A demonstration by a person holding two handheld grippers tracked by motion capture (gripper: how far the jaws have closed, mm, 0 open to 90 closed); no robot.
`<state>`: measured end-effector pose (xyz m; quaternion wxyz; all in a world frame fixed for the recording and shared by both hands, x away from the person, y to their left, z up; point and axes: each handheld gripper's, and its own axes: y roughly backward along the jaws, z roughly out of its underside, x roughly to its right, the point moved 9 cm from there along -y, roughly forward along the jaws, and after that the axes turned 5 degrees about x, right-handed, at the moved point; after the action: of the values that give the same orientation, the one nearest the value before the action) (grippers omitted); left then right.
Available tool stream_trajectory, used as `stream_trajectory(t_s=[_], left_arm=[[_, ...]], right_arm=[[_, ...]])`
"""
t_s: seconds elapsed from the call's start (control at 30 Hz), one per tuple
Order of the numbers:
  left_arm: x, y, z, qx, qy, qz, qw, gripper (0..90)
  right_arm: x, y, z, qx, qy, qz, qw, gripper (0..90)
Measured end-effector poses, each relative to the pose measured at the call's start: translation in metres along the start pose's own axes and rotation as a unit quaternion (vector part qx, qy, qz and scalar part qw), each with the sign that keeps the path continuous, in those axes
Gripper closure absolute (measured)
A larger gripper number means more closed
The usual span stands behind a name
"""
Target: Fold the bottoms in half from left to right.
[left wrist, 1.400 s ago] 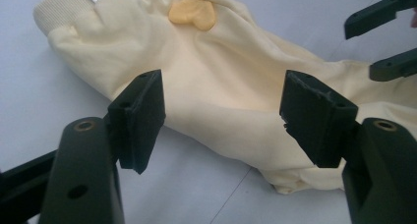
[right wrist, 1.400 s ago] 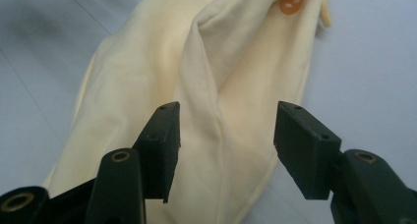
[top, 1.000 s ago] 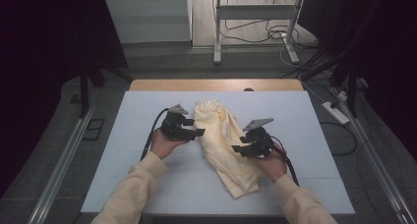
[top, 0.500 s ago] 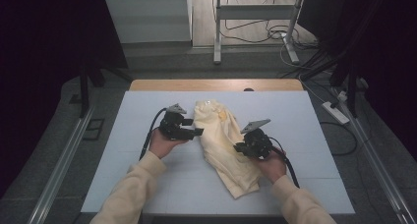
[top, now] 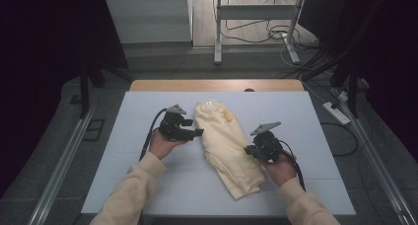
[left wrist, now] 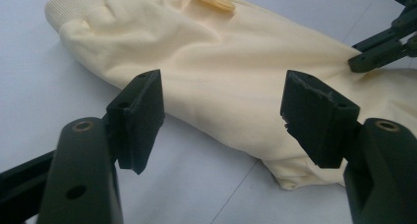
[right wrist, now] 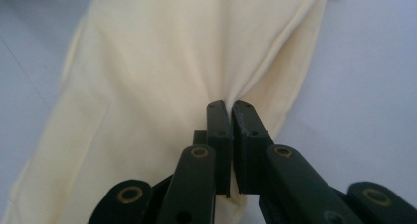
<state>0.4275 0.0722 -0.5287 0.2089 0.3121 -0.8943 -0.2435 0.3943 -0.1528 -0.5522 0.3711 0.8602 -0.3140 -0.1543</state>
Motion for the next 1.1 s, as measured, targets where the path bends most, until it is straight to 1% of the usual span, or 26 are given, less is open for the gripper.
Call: stream_trajectory(t_s=[0.1,0.13,0.27,0.33,0.37,0.4,0.53,0.6,0.67,0.83,0.93,1.1], left_arm=[[0.000,0.000,0.000,0.000,-0.001,0.000,1.0000,32.7],[0.000,0.000,0.000,0.000,-0.002,0.000,1.0000,32.7],[0.000,0.000,0.000,0.001,-0.001,0.000,1.0000,32.5],[0.000,0.000,0.000,0.001,0.000,0.000,1.0000,32.3],[0.000,0.000,0.000,0.001,0.000,0.000,1.0000,32.2],[0.000,0.000,0.000,0.000,0.000,0.000,1.0000,32.1],[0.000,0.000,0.000,0.001,-0.001,0.000,1.0000,31.9],[0.000,0.000,0.000,0.000,-0.002,0.000,1.0000,31.8],[0.001,0.000,0.000,-0.001,-0.002,0.000,1.0000,31.8],[0.001,0.000,0.000,-0.001,-0.003,-0.001,1.0000,31.7],[0.000,0.001,0.000,0.001,-0.002,-0.002,1.0000,31.7],[0.000,0.001,0.000,0.001,-0.002,-0.003,1.0000,31.6]], right_arm=[[0.002,-0.005,0.009,-0.016,-0.003,-0.002,0.9999,86.2],[0.002,-0.007,0.011,-0.022,0.000,-0.001,0.9997,86.2],[0.002,-0.010,0.013,-0.028,0.006,0.004,0.9996,86.1],[0.002,-0.009,0.012,-0.025,0.007,0.005,0.9997,85.1],[0.002,-0.009,0.012,-0.021,0.006,0.004,0.9997,82.4],[0.001,-0.008,0.011,-0.019,0.008,0.003,0.9998,77.3],[0.000,-0.002,0.006,0.003,0.014,0.015,0.9998,64.7],[-0.001,0.003,0.003,0.017,0.020,0.025,0.9994,60.4],[-0.001,0.007,0.001,0.026,0.020,0.027,0.9991,57.1],[0.001,0.013,0.001,0.030,0.015,0.027,0.9991,51.3],[0.000,0.018,0.003,0.032,0.007,0.023,0.9992,48.9],[-0.002,0.029,0.010,0.030,0.010,0.023,0.9992,47.2]])
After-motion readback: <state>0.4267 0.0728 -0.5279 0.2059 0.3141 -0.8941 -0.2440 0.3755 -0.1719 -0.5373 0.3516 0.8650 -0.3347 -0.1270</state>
